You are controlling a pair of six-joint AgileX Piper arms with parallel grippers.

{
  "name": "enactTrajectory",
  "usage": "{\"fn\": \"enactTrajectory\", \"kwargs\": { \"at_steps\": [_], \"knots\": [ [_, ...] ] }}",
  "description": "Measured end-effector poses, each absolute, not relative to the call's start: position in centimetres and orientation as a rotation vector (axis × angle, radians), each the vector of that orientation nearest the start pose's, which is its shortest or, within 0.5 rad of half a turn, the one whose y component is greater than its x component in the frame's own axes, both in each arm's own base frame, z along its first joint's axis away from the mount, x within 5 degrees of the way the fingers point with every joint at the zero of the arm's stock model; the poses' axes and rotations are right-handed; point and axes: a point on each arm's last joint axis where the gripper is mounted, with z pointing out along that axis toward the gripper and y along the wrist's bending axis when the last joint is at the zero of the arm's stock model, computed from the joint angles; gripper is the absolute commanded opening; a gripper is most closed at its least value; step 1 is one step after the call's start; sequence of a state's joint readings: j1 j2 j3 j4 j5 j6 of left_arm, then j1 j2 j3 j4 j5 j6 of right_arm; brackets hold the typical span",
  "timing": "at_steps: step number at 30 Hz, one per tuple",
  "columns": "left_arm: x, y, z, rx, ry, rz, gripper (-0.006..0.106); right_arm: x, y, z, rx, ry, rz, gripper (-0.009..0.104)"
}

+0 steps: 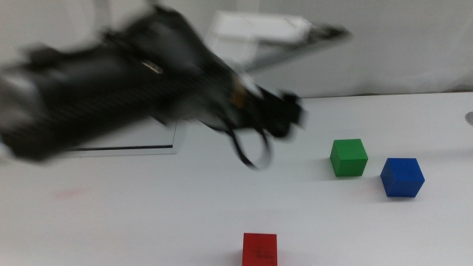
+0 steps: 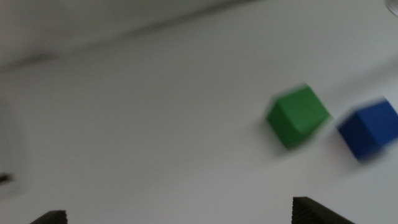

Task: Stack red cubes first, then green, then blue cubes in a specific spot.

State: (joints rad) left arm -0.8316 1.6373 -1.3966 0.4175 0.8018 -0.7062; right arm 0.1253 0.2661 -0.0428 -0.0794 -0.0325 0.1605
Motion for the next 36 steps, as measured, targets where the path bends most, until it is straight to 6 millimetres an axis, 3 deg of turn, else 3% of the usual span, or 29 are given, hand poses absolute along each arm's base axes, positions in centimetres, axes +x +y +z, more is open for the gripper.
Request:
{"fn": "enactTrajectory", "kwargs": {
  "at_steps": [5, 7, 8, 12, 16, 21, 24, 25, 31, 36],
  "knots": [
    [29.7, -17.7, 34.5, 0.193, 2.354, -0.098, 0.090, 7.9, 1.0, 21.3, -0.039, 1.676, 0.158, 0.103],
    [30.7, -14.1, 35.5, 0.093, 2.337, -0.042, 0.090, 7.9, 1.0, 21.3, -0.039, 1.676, 0.158, 0.103],
    [31.3, -11.0, 36.3, 0.013, 2.323, 0.018, 0.090, 7.9, 1.0, 21.3, -0.039, 1.676, 0.158, 0.103],
    [31.2, -5.4, 37.9, -0.127, 2.287, 0.117, 0.090, 7.9, 1.0, 21.3, -0.039, 1.676, 0.158, 0.103],
    [29.8, -1.5, 38.3, -0.205, 2.277, 0.203, 0.090, 7.9, 1.0, 21.3, -0.039, 1.676, 0.158, 0.103],
    [26.6, 1.1, 36.9, -0.256, 2.282, 0.247, 0.090, 7.9, 1.0, 21.3, -0.039, 1.676, 0.158, 0.103],
    [24.3, 1.8, 35.4, -0.286, 2.276, 0.215, 0.090, 7.9, 1.0, 21.3, -0.039, 1.676, 0.158, 0.103],
    [22.6, 1.9, 34.0, -0.303, 2.276, 0.173, 0.090, 7.9, 1.0, 21.3, -0.039, 1.676, 0.158, 0.103],
    [17.8, 1.1, 31.0, -0.233, 2.184, 0.043, 0.089, 7.9, 1.0, 21.3, -0.039, 1.676, 0.158, 0.103],
    [13.0, 0.0, 29.4, -0.025, 2.047, -0.014, 0.089, 7.9, 1.0, 21.3, -0.030, 1.677, 0.166, 0.103]
  ]
}}
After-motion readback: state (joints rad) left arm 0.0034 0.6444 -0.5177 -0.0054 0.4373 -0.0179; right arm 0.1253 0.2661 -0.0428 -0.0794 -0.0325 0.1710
